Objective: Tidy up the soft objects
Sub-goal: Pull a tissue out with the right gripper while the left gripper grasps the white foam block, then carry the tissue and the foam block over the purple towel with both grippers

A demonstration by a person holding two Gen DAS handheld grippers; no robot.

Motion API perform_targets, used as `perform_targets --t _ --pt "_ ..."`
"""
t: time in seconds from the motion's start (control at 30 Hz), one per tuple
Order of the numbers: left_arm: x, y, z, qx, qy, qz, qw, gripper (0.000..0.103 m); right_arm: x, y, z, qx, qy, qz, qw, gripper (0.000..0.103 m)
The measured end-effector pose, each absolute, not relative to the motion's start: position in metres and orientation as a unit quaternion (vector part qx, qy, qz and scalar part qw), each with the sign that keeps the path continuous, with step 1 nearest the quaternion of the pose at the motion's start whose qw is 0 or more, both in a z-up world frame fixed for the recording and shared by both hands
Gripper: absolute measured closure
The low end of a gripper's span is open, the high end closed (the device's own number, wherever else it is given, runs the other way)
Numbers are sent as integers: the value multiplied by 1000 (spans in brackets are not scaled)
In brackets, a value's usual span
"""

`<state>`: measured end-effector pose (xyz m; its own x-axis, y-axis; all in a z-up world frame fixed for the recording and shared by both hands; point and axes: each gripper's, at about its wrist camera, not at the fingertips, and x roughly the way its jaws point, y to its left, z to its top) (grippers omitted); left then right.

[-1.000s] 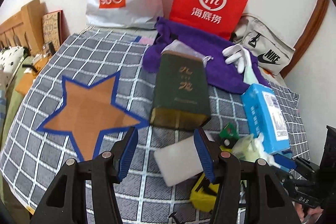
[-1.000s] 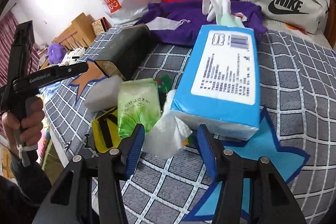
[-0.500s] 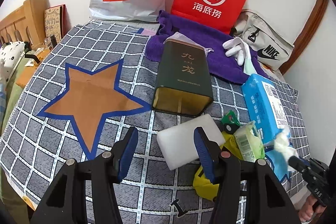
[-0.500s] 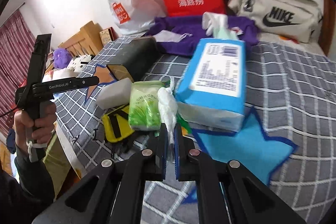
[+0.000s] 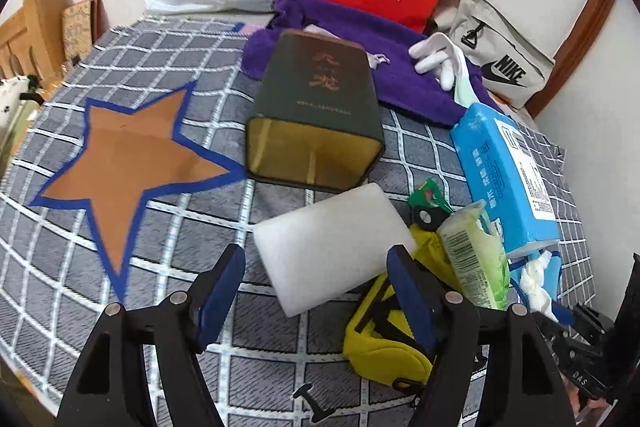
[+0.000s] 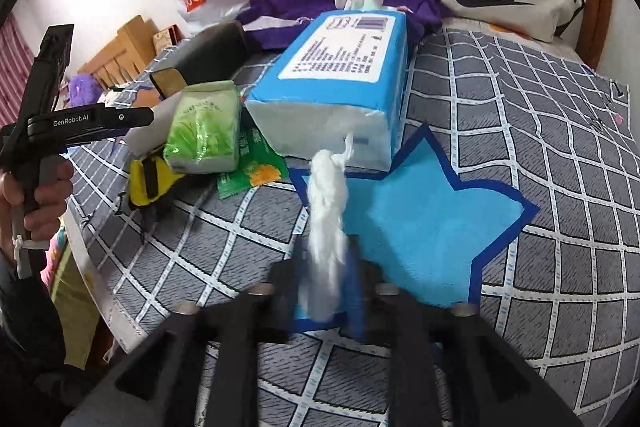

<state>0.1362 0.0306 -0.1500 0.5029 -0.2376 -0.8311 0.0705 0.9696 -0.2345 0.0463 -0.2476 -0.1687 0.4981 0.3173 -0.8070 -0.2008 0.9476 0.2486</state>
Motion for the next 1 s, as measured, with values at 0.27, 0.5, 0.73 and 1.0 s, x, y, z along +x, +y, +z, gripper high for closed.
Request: perform_targets --t 0.27,0.5,0.73,1.0 --pt "138 14 -160 -38 488 -101 866 32 59 -241 -171 72 460 143 874 36" --pt "138 26 -153 -62 481 -113 867 46 65 -239 -174 40 466 108 877 85" --pt "128 29 -135 -53 460 -118 879 51 59 -241 -156 54 452 137 880 86" --pt "115 37 -112 -56 438 -122 889 51 49 -231 -133 51 433 168 884 86"
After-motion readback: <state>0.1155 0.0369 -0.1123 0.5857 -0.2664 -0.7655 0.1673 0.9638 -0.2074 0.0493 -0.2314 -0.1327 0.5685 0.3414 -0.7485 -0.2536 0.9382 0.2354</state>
